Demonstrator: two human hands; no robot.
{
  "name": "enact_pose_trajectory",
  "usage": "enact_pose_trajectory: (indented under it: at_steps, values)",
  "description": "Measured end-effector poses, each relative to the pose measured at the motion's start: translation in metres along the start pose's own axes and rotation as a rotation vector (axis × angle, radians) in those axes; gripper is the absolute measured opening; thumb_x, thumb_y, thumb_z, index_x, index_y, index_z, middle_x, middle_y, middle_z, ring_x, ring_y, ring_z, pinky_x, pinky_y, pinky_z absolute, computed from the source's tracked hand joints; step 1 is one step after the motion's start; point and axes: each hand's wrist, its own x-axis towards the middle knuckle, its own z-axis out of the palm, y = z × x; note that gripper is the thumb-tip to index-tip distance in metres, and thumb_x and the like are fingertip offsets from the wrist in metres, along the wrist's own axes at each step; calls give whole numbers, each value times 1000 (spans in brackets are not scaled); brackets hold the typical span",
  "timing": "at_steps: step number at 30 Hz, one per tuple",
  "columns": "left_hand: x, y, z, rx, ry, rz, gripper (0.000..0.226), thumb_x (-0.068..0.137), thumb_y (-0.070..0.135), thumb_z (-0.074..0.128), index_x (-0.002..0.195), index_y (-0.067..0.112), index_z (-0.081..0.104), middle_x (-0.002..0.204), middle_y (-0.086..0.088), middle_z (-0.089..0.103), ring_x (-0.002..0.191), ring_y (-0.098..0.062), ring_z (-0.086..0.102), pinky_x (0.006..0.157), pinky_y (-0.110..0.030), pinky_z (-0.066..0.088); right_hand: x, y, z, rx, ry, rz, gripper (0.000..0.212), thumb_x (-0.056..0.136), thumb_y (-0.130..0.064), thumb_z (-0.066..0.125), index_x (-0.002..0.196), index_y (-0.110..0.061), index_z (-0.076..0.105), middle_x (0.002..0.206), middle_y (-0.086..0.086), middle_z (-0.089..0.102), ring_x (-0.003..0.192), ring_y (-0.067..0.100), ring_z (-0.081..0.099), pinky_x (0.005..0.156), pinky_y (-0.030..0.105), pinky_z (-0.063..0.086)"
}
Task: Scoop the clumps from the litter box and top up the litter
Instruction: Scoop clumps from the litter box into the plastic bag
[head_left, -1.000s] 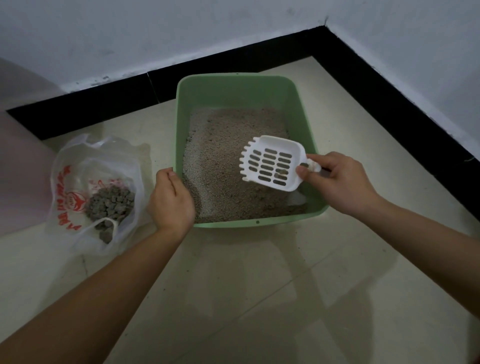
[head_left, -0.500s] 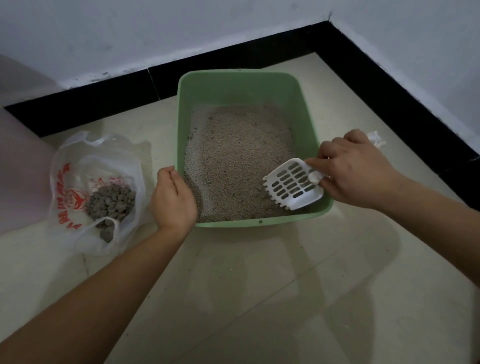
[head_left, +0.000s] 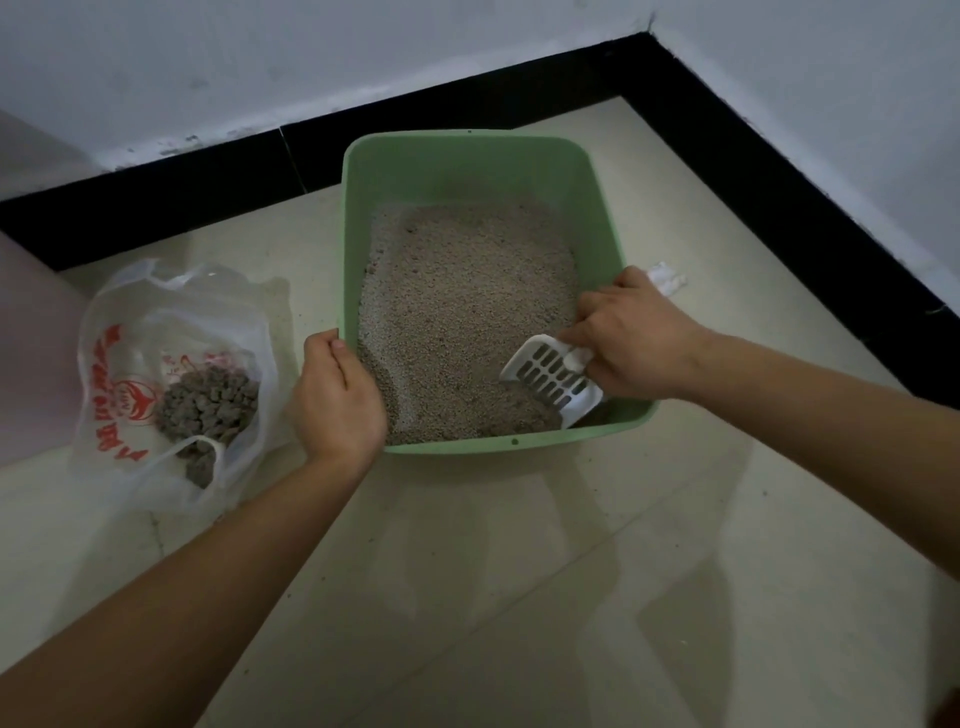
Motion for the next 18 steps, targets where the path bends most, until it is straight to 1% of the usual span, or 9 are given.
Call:
enact_pose_trajectory:
  at_steps: [2, 4, 7, 8, 9, 11, 13, 15, 18]
  values:
    - [0, 0, 0, -2, 3, -3, 33, 104, 21, 32, 122, 3, 53, 111, -22, 63, 100, -38, 57, 79, -37, 41, 6, -12, 8, 123, -29, 50, 14, 87, -38, 58, 91, -27, 66, 85, -4, 57, 84, 16, 56, 84, 36, 37]
    - [-1, 0, 0, -2, 11, 1, 33, 104, 21, 32, 121, 3, 54, 110, -22, 63, 99, -38, 58, 81, -40, 43, 11, -32, 20, 303, -63, 130, 22, 92, -40, 54, 85, -21, 64, 80, -1, 58, 80, 19, 57, 79, 34, 41]
    - [-1, 0, 0, -4, 20, 2, 32, 104, 21, 32, 119, 3, 55, 106, -21, 64, 95, -38, 59, 78, -40, 43, 15, -52, 41, 501, -42, 220, 32, 93, -36, 56, 65, -21, 51, 67, 2, 50, 68, 23, 47, 69, 31, 34]
    - [-1, 0, 0, -9, 20, -3, 32, 104, 20, 32, 118, 3, 55, 106, -21, 64, 95, -37, 58, 76, -38, 42, 16, -53, 46, 539, -30, 232, 35, 92, -35, 58, 62, -21, 49, 64, 2, 48, 66, 24, 46, 68, 30, 33]
    - [-1, 0, 0, -17, 20, -10, 31, 104, 20, 32, 117, 3, 55, 105, -20, 64, 94, -36, 58, 75, -37, 41, 17, -52, 48, 579, -27, 236, 36, 91, -35, 59, 61, -19, 52, 61, 2, 48, 62, 24, 47, 66, 30, 33]
    - [-2, 1, 0, -31, 20, -27, 32, 104, 20, 32, 118, 3, 55, 106, -20, 64, 96, -35, 58, 74, -34, 38, 18, -50, 51, 700, -30, 232, 33, 91, -34, 61, 63, -16, 62, 55, 1, 49, 53, 18, 46, 58, 28, 33]
    - [-2, 1, 0, -36, 25, -46, 32, 104, 20, 32, 118, 4, 55, 107, -19, 64, 97, -34, 58, 74, -32, 36, 19, -52, 51, 824, -63, 231, 31, 92, -34, 63, 70, -14, 70, 53, 4, 53, 46, 10, 40, 50, 27, 32]
    - [-3, 3, 0, -44, 23, -58, 32, 104, 21, 32, 119, 4, 55, 108, -19, 63, 98, -33, 57, 74, -31, 35, 20, -55, 49, 889, -79, 223, 27, 92, -34, 65, 79, -13, 75, 56, 8, 55, 46, 8, 37, 47, 23, 30]
    - [-3, 3, -1, -76, 22, -72, 33, 104, 21, 31, 121, 5, 55, 108, -17, 63, 100, -31, 57, 76, -31, 36, 19, -54, 47, 1005, -87, 239, 17, 91, -32, 69, 82, -21, 79, 51, -1, 49, 44, 7, 35, 45, 20, 29]
